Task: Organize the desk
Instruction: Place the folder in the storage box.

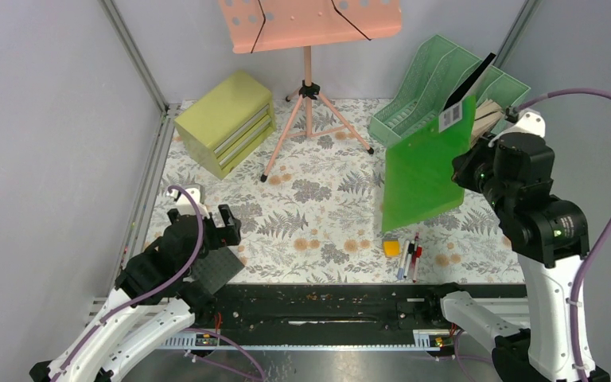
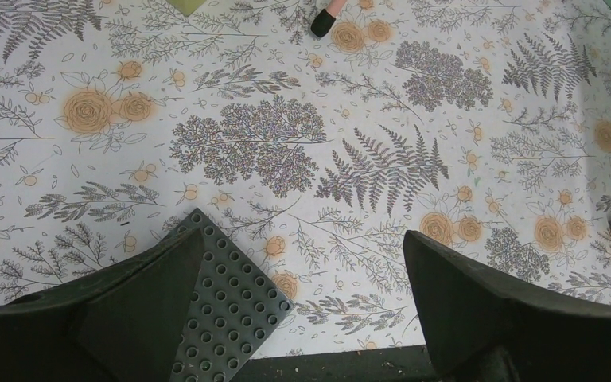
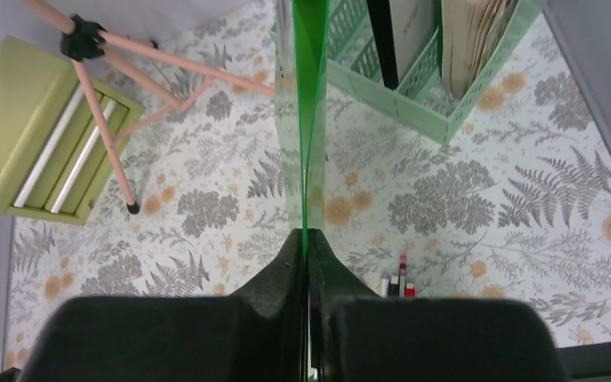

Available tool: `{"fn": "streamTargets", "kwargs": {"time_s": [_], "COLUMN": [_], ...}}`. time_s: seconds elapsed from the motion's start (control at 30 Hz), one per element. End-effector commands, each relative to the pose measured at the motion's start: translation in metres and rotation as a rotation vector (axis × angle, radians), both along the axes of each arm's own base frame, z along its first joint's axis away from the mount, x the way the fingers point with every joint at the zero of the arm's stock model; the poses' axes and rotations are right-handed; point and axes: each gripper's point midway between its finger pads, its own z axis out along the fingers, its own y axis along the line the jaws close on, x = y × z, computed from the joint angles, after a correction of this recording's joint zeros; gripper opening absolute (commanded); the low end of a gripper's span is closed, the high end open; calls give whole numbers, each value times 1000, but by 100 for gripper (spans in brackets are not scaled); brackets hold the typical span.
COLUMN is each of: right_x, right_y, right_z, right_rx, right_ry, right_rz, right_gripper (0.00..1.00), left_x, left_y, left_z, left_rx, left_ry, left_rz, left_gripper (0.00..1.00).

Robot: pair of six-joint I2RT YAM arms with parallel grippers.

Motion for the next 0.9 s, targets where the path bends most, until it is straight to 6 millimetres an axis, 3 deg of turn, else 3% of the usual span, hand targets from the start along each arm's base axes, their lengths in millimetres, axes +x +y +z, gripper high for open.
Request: {"fn": "streamTargets", "kwargs": {"time_s": [0.0,0.47,0.87], "right_x": [-1,-8,-39], "right_y": [-10,-28,-93], "right_z": [47,118,144], "right_rx": [-27,-78,-228], "right_ry": [-144,-335,-390], "right_rz": [-26,-78,-380], "right_gripper": [0,0,0], "left_x": [4,5,6], "left_y": [-1,-3,-4], "left_z": [3,0,-2], "left_rx": [-16,-12,-8], "left_ry": [-15,-5,1], "left_rz": [13,12,8], "left_gripper": [99,99,99]}}
